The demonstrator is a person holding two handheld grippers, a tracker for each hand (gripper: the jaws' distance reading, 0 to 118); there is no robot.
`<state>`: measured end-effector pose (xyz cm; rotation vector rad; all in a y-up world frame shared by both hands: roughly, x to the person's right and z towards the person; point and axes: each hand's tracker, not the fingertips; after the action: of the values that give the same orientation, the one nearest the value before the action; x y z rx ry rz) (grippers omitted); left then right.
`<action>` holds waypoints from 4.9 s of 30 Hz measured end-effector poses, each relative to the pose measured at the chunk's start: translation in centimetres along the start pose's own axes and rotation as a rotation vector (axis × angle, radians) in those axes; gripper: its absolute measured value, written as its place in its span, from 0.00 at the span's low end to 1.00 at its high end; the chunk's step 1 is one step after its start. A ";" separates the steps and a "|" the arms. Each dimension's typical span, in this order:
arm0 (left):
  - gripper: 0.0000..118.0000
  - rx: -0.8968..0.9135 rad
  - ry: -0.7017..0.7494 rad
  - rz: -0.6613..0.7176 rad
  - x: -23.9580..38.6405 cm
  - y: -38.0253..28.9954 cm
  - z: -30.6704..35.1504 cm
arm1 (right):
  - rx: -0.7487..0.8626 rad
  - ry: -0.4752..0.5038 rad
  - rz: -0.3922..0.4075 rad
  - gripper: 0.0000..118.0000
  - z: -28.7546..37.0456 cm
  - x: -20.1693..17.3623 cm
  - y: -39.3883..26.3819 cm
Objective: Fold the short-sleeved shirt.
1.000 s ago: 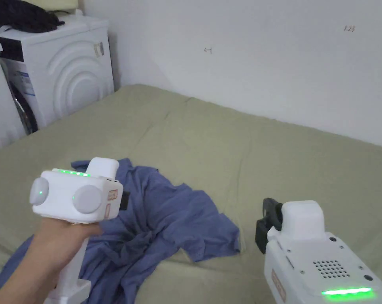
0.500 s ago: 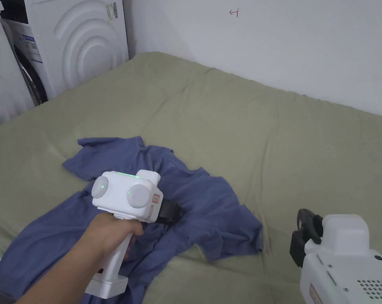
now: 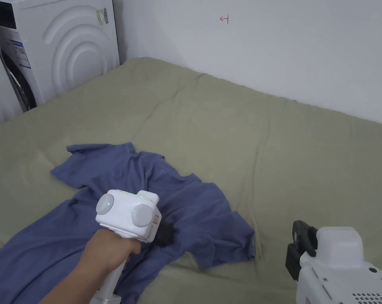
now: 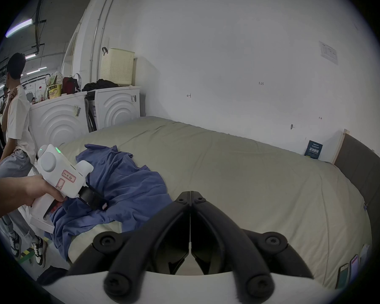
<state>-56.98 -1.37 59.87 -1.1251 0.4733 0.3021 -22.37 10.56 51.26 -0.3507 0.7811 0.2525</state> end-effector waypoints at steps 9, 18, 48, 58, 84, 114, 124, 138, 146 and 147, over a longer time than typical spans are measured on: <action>0.11 0.054 0.036 0.045 -0.4 -0.3 1.4 | -0.005 -0.014 -0.022 0.01 0.3 0.7 -0.2; 0.11 0.210 -0.079 0.041 3.2 1.1 3.5 | -0.010 -0.040 -0.041 0.01 1.6 2.9 -0.9; 0.12 0.182 -0.560 -0.500 55.0 7.0 1.6 | -0.080 -0.487 -0.229 0.01 13.0 26.3 -10.0; 0.99 0.544 -0.499 -0.464 42.8 0.6 12.7 | -0.028 -0.428 -0.196 0.01 15.6 22.2 -8.5; 0.09 0.182 -0.191 -0.145 19.6 4.3 7.8 | -0.039 -0.334 -0.252 0.01 18.9 16.6 -10.7; 0.07 -0.180 -0.162 0.196 18.8 12.2 -3.3 | -0.105 -0.377 -0.303 0.01 17.6 18.6 -13.0; 0.06 -0.070 -0.330 0.225 20.8 7.6 2.2 | -0.124 -0.362 -0.290 0.01 16.5 19.3 -12.4; 0.06 0.029 -0.439 0.161 18.9 6.5 2.7 | -0.450 -0.274 -0.334 0.90 -4.2 35.8 -5.5; 0.06 0.066 -0.456 0.141 18.3 7.7 2.1 | -0.592 -0.241 -0.299 1.00 -18.7 38.3 -3.3; 0.06 0.068 -0.456 0.140 18.3 7.6 2.0 | -0.604 -0.240 -0.303 1.00 -19.8 38.1 -3.5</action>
<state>-44.24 3.45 45.29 -0.9217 0.1559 0.6430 -7.69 3.02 11.46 -0.9812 0.3916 0.2357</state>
